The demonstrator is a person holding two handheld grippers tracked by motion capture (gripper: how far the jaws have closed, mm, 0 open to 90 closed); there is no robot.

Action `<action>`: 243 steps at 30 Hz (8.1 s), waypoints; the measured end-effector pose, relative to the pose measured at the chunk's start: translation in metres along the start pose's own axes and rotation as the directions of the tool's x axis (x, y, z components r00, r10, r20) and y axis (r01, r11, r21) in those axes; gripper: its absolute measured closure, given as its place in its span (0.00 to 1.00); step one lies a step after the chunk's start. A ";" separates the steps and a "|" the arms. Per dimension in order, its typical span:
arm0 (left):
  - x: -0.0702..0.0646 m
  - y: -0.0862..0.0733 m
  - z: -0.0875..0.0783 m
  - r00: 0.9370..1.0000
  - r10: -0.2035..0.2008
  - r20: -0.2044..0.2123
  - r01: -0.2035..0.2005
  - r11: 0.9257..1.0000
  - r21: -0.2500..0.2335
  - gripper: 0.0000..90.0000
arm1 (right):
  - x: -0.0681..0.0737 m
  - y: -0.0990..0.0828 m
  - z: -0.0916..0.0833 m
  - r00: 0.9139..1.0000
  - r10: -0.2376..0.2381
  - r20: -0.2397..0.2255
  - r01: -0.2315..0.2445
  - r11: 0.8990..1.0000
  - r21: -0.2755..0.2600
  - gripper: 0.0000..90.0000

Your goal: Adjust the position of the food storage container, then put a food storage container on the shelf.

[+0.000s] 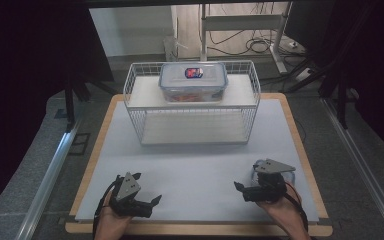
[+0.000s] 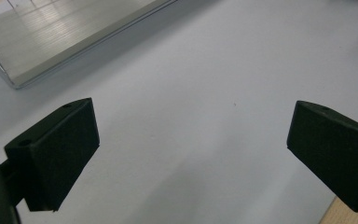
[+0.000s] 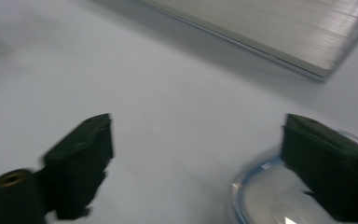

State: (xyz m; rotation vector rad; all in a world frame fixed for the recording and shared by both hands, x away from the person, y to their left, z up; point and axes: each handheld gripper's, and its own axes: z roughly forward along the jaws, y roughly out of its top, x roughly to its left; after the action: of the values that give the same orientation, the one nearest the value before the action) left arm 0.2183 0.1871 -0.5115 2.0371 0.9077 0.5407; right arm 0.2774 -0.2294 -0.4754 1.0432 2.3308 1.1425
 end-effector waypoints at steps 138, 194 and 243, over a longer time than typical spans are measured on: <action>0.012 -0.008 0.009 0.997 -0.062 0.048 0.059 0.996 0.064 0.06 | -0.003 -0.011 0.025 0.994 -0.030 -0.106 0.033 0.999 0.027 0.13; -0.001 0.055 0.107 0.907 -0.169 0.386 0.106 0.978 0.178 0.05 | 0.016 0.029 0.088 0.931 0.128 -0.342 -0.074 0.983 0.166 0.13; 0.009 0.035 0.071 0.845 -0.309 0.436 0.291 0.950 0.109 0.59 | -0.008 0.005 0.074 0.815 0.300 -0.496 -0.259 0.954 0.152 0.58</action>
State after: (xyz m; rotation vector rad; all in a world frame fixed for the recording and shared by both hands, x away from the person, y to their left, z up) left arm 0.2844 0.1441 -0.5230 1.8857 0.9262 -0.1239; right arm 0.3276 -0.1934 -0.5176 1.2679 2.7045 1.6265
